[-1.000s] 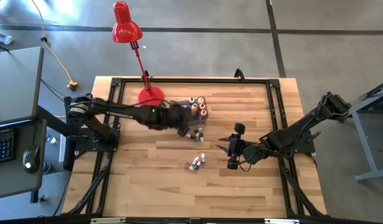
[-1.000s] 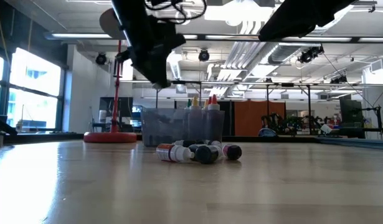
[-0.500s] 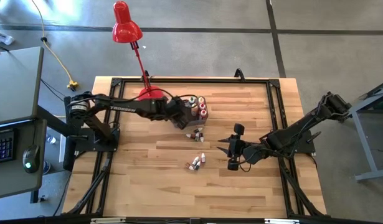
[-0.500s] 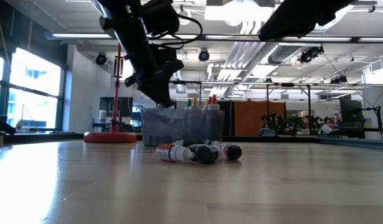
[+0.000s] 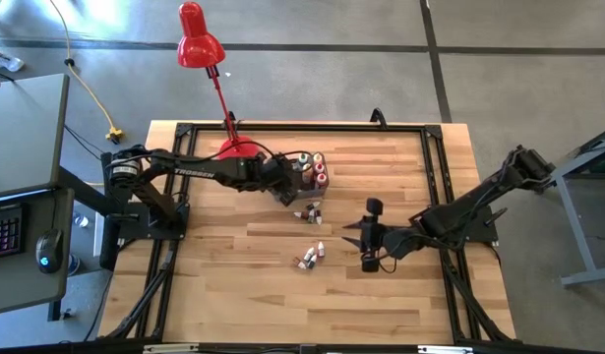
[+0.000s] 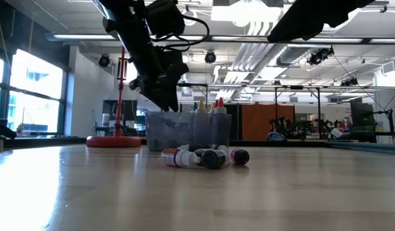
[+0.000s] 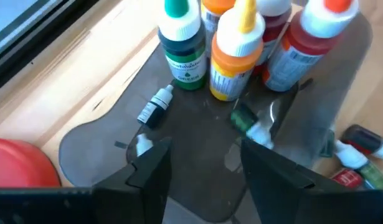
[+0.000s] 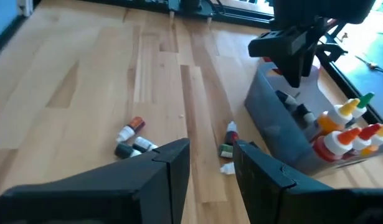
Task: Pick & Place food coloring
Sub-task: Put the bottom small red food coloring bottle into the bin
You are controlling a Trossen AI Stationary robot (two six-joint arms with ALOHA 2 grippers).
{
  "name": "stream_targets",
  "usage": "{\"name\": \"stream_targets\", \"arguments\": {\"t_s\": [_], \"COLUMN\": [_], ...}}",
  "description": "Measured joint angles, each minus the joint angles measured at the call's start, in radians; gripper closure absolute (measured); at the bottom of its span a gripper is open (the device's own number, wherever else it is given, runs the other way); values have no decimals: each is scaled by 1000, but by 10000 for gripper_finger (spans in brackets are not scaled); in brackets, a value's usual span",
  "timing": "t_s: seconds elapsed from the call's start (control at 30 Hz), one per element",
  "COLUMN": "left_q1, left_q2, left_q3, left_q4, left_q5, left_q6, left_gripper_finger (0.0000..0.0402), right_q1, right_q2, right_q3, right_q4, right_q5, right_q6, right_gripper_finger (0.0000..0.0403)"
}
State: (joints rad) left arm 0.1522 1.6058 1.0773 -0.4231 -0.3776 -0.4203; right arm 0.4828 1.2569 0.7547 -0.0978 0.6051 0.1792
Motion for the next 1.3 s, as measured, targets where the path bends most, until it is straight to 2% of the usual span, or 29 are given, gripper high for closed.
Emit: {"name": "stream_targets", "arguments": {"t_s": [0.23, 0.3, 0.4, 0.47, 0.57, 0.7, 0.87, 1.03, 1.2, 1.3], "left_q1": [-97, -143, -208, -245, -294, -345, -378, -375, -375, -375], "left_q2": [0, 0, 0, 0, 0, 0, 0, 0, 0, 0], "left_q3": [177, 236, 324, 378, 430, 442, 442, 442, 442, 442], "left_q4": [-215, -298, -452, -550, -669, -719, -750, -754, -755, -755], "left_q5": [-3, -53, -188, -270, -321, -342, -359, -373, -392, -384], "left_q6": [50, 67, 78, 61, 17, -29, -64, -93, -109, -135], "left_gripper_finger": [223, 227, 231, 232, 232, 232, 232, 232, 232, 232], "right_q1": [-43, -64, -101, -123, -145, -172, -215, -262, -308, -335], "right_q2": [66, 108, 206, 274, 337, 376, 380, 380, 380, 380], "right_q3": [0, 0, 0, 0, 0, 0, 0, 0, 0, 0], "right_q4": [52, 97, 232, 327, 386, 387, 301, 181, 222, 262], "right_q5": [-85, -157, -329, -435, -505, -518, -658, -721, -743, -842], "right_q6": [-57, -120, -225, -241, -356, -401, -438, -550, -629, -629], "right_gripper_finger": [286, 286, 286, 286, 286, 286, 286, 286, 286, 286]}}
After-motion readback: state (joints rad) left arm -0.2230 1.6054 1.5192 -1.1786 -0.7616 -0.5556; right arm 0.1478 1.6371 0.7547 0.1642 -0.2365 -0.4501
